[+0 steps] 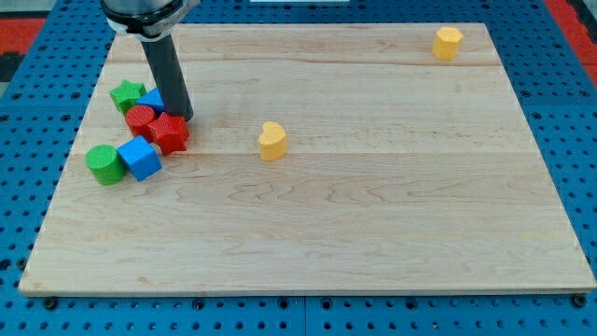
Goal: Slide the green star towards green circle
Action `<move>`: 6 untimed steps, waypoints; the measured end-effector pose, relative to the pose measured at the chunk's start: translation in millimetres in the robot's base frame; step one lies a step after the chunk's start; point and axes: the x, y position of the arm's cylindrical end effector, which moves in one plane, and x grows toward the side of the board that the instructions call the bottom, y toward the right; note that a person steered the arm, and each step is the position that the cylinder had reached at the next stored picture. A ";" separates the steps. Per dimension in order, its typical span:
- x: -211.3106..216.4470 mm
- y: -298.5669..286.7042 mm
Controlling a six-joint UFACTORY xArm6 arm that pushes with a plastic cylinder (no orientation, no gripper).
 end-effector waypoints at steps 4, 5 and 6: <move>-54.9 -96.7; -37.1 -97.5; -43.2 -97.5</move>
